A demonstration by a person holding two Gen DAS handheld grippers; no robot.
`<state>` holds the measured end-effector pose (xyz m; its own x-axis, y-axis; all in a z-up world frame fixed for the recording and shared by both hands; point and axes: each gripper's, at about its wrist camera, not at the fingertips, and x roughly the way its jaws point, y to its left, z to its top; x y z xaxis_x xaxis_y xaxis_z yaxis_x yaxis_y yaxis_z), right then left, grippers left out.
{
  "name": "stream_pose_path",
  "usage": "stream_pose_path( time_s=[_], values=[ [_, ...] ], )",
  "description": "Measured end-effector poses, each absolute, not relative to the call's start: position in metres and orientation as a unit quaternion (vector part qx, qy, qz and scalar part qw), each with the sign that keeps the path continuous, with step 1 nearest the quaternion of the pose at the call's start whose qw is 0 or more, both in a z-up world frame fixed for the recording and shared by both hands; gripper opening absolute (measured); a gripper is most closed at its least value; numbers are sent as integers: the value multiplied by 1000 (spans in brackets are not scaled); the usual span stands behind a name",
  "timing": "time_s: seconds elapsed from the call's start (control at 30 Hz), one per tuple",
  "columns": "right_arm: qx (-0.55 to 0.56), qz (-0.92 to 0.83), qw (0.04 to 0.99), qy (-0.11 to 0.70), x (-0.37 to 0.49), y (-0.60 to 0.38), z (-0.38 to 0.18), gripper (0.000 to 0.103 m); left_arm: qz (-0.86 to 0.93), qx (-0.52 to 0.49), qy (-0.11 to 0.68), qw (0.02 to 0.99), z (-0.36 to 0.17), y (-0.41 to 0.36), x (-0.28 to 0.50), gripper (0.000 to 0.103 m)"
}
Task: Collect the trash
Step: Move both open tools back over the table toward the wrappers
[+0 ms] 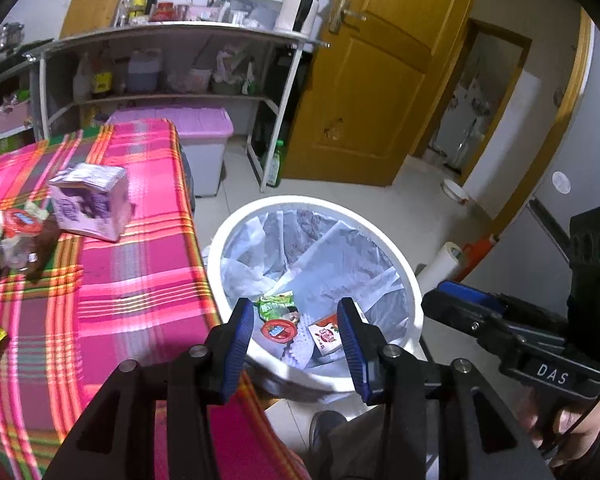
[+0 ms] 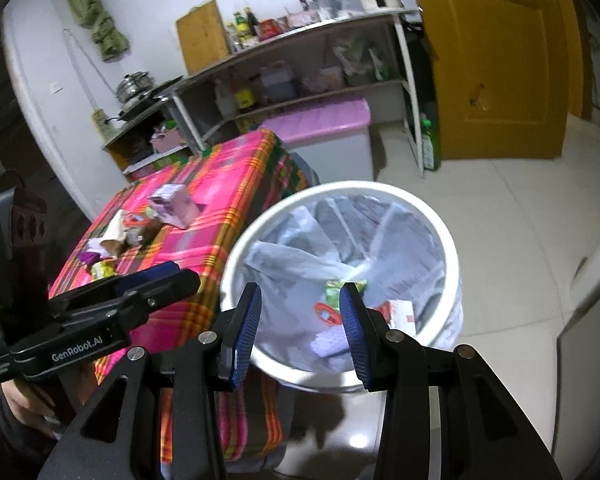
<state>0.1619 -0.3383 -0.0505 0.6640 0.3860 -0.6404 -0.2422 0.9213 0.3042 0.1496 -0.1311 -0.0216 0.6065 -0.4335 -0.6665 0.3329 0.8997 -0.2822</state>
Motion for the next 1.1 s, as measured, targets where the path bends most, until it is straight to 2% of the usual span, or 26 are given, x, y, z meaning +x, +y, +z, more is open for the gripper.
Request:
stream_pose_path(
  time_s=[0.37,1.1],
  values=[
    [75,218,916,328,141,-305,-34,42,-158,-63,347,922,-2,-89,106,43],
    [35,297,887,352,132,-236,-36,42,-55,-90,332,937,-5,-7,68,43]
  ],
)
